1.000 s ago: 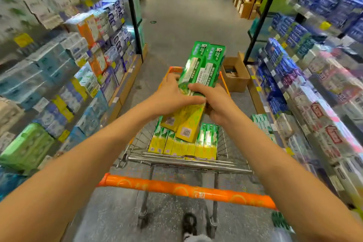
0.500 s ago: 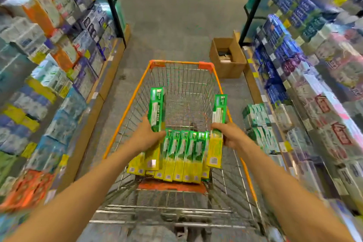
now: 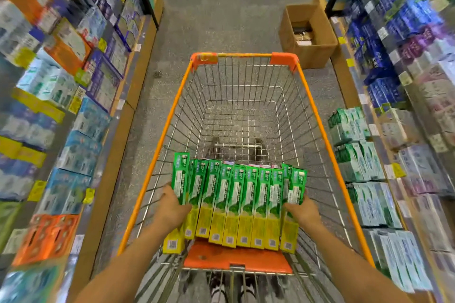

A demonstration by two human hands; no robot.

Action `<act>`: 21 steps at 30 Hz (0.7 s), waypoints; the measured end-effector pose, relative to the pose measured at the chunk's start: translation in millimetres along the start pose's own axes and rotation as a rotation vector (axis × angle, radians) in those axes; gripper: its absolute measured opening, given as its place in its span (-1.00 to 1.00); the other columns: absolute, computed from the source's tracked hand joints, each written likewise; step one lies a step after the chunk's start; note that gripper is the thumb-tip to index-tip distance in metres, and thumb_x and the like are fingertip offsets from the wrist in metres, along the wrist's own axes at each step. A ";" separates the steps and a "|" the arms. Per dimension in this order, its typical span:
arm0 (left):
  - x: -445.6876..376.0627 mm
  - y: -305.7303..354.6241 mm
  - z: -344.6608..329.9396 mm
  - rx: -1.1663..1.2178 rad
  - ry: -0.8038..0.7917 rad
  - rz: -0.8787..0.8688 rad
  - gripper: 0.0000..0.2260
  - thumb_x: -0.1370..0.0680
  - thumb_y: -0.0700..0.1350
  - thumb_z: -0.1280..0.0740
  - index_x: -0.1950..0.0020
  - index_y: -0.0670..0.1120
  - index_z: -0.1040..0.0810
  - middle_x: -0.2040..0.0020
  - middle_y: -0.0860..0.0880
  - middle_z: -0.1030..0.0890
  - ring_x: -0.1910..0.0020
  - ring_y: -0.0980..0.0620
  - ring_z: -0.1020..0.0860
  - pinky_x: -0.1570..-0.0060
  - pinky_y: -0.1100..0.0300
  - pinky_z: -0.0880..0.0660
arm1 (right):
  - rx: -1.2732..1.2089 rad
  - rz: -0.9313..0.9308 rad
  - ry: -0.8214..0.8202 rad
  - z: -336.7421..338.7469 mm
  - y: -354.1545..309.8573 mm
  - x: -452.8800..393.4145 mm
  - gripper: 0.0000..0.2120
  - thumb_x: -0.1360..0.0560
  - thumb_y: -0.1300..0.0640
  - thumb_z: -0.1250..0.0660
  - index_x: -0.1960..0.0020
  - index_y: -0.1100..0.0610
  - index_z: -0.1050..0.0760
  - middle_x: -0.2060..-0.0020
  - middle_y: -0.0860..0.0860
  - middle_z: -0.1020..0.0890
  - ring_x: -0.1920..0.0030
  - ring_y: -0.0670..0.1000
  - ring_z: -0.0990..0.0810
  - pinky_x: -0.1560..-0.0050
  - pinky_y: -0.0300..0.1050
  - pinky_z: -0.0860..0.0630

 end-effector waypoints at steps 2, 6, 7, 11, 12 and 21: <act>-15.1 -8.4 -8.6 0.015 0.004 0.022 -0.35 -0.51 -0.25 -0.35 -0.47 -0.28 -0.05 -0.34 -0.28 -0.41 -0.24 -0.25 -0.46 -0.07 0.04 -0.45 | 0.032 0.003 0.005 -5.8 2.2 -9.2 -0.57 -0.42 0.23 -0.44 -0.23 0.32 -0.41 0.14 0.13 -0.58 0.17 0.12 -0.56 0.10 -0.01 -0.51; -35.9 -16.8 -21.1 -0.002 -0.004 0.036 -0.40 -0.51 -0.31 -0.33 -0.45 -0.25 -0.08 -0.23 -0.26 -0.50 -0.10 -0.25 -0.54 0.00 0.01 -0.50 | 0.025 -0.002 0.040 -14.5 11.8 -25.2 -0.55 -0.41 0.29 -0.44 -0.22 0.32 -0.37 -0.08 0.22 -0.59 -0.02 0.22 -0.61 0.01 0.05 -0.56; -39.5 -18.1 -23.0 -0.013 -0.007 0.036 -0.39 -0.50 -0.33 -0.32 -0.46 -0.24 -0.07 -0.24 -0.25 -0.49 -0.12 -0.25 -0.53 -0.02 0.00 -0.50 | 0.041 -0.006 0.032 -16.5 16.5 -29.5 -0.56 -0.40 0.28 -0.45 -0.22 0.31 -0.39 -0.08 0.23 -0.60 0.02 0.20 -0.62 0.02 0.08 -0.58; -57.8 -27.5 -27.2 -0.029 -0.032 0.084 -0.26 -0.52 -0.29 -0.27 -0.54 -0.12 0.15 -0.41 -0.27 -0.32 -0.27 -0.29 -0.43 -0.18 -0.15 -0.46 | 0.051 -0.025 -0.015 -18.6 21.1 -30.7 -0.55 -0.46 0.28 -0.40 -0.30 0.28 -0.36 -0.14 0.22 -0.58 -0.03 0.20 -0.61 -0.01 0.08 -0.56; -60.3 -28.3 -27.5 -0.048 -0.033 0.100 -0.23 -0.53 -0.28 -0.27 -0.54 -0.11 0.20 -0.45 -0.27 -0.27 -0.29 -0.29 -0.41 -0.20 -0.16 -0.45 | 0.061 -0.018 -0.024 -17.3 17.7 -25.8 -0.54 -0.46 0.28 -0.40 -0.32 0.27 -0.35 -0.17 0.22 -0.57 -0.09 0.21 -0.59 -0.07 0.07 -0.54; -60.8 -26.4 -39.0 -0.259 -0.008 0.108 -0.24 -0.55 -0.19 -0.30 -0.54 -0.18 0.18 -0.52 -0.22 -0.12 -0.41 -0.25 -0.28 -0.28 -0.11 -0.34 | 0.150 0.068 0.101 -17.9 -8.1 5.7 -0.38 -0.51 0.20 -0.37 -0.45 0.34 -0.17 -0.36 0.27 -0.38 -0.29 0.23 -0.43 -0.16 -0.03 -0.40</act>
Point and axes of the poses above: each hand's wrist, its own x-axis away from the middle knuckle, its own z-axis out of the back of the hand, y = z × x, the point moved 1 cm from there along -x, towards the middle knuckle
